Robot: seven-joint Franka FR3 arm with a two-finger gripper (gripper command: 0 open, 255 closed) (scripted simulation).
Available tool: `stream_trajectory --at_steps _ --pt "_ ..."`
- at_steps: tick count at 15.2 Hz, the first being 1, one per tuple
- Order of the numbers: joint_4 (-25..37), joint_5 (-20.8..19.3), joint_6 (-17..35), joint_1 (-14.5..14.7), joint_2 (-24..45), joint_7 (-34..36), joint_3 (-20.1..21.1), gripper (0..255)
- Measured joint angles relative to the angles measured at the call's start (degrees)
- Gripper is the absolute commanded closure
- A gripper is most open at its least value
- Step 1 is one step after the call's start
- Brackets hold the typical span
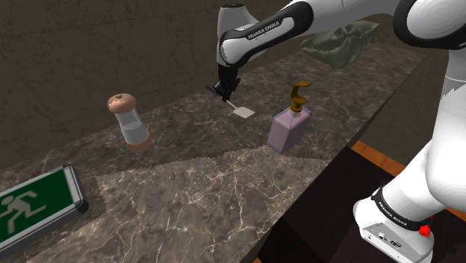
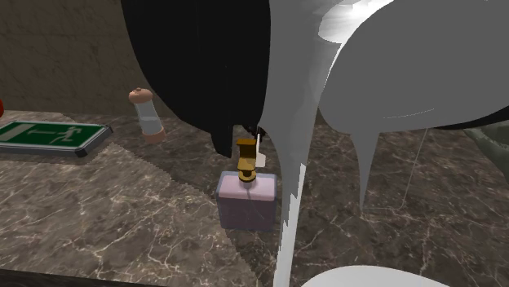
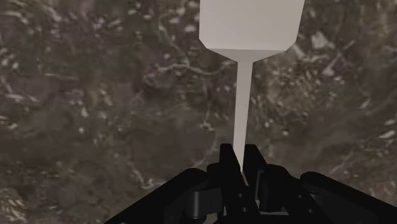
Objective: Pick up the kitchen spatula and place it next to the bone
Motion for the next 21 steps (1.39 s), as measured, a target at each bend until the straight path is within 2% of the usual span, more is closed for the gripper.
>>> stream_trajectory --at_steps 8,21 --pt "1.8 0.3 -4.2 -0.1 -2.4 -0.3 0.2 255" --pt "8.3 0.8 -13.2 0.0 -5.0 -0.5 0.4 255"
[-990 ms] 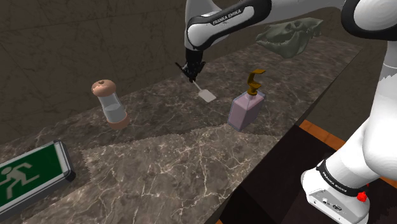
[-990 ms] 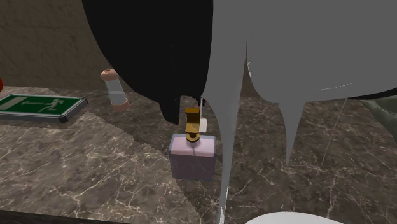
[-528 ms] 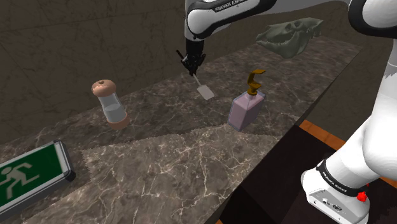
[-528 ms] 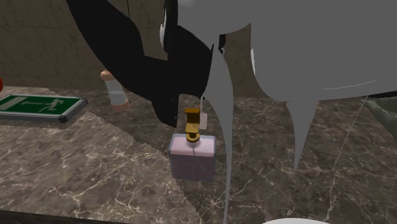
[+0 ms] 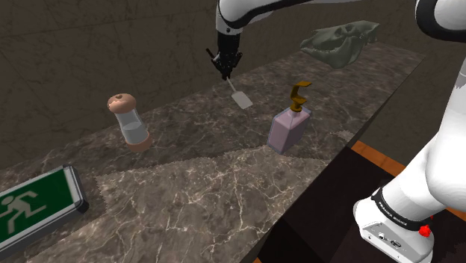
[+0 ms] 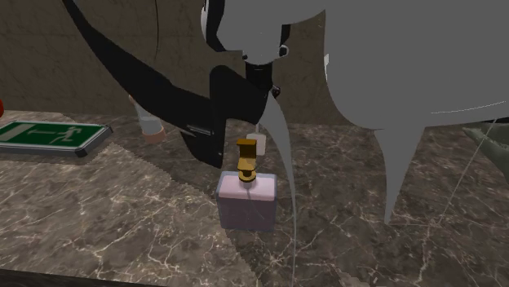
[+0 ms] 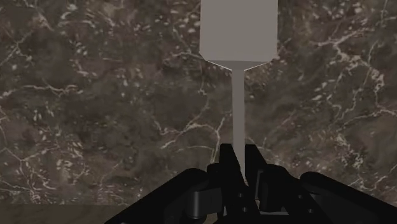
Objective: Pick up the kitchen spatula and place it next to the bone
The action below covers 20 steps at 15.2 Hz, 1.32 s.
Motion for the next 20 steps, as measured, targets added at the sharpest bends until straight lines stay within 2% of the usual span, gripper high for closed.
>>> stream_trajectory --at_steps 10,20 --pt "6.1 0.2 -7.1 0.0 -1.0 -0.3 0.1 255" --pt "14.9 0.2 -15.2 0.2 -0.3 -0.4 0.1 255"
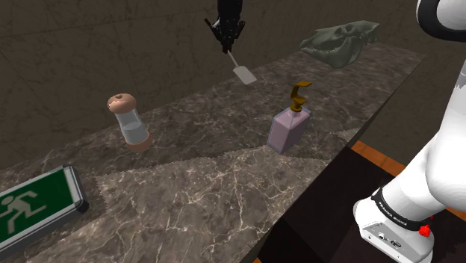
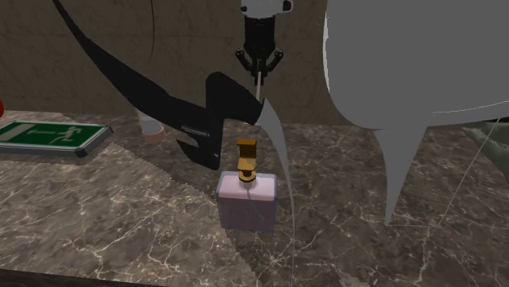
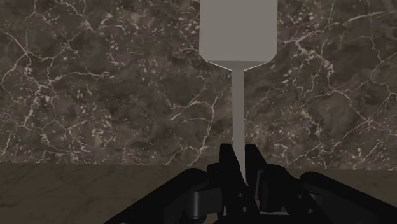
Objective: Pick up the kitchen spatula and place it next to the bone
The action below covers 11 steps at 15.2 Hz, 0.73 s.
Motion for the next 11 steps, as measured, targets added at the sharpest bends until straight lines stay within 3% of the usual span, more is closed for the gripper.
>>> stream_trajectory --at_steps 11 --pt "13.8 -0.3 -10.4 0.5 3.4 -0.1 0.0 255"
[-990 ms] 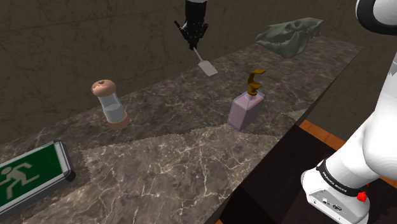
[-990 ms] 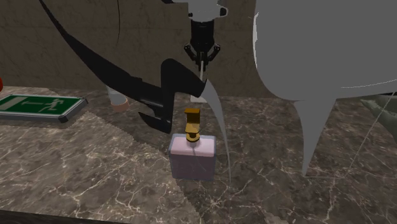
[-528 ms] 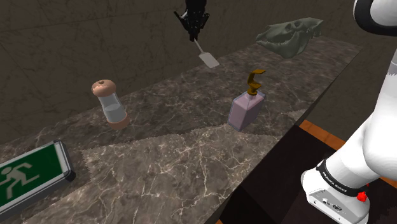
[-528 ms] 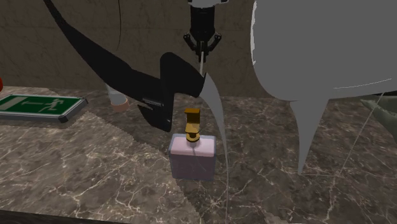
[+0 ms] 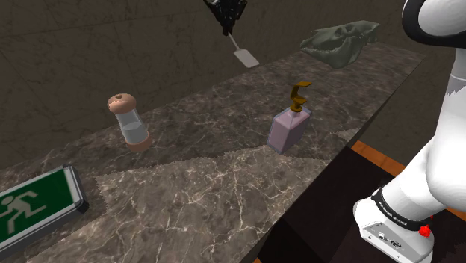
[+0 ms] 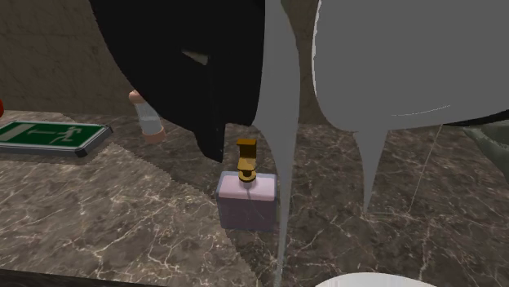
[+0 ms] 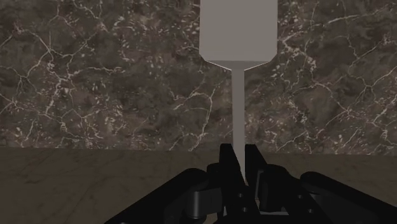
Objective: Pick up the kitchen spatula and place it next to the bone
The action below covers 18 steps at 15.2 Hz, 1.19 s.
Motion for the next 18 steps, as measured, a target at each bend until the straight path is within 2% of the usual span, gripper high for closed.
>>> stream_trajectory --at_steps 5,7,9,11,16,18 --pt "9.9 -0.4 -6.3 0.6 3.6 -0.1 -0.1 255" --pt "15.6 -0.6 -9.5 1.0 6.1 -0.1 -0.1 255" --pt "23.9 -1.0 -13.8 1.6 10.0 -0.2 -0.2 255" --pt "21.6 -0.7 -13.4 0.1 8.2 -1.5 -0.3 255" --pt "-0.9 1.3 -4.7 -5.8 -5.7 -6.6 -1.0 255" --pt "-5.1 1.8 -3.3 -7.6 -8.6 -8.8 -1.7 255"
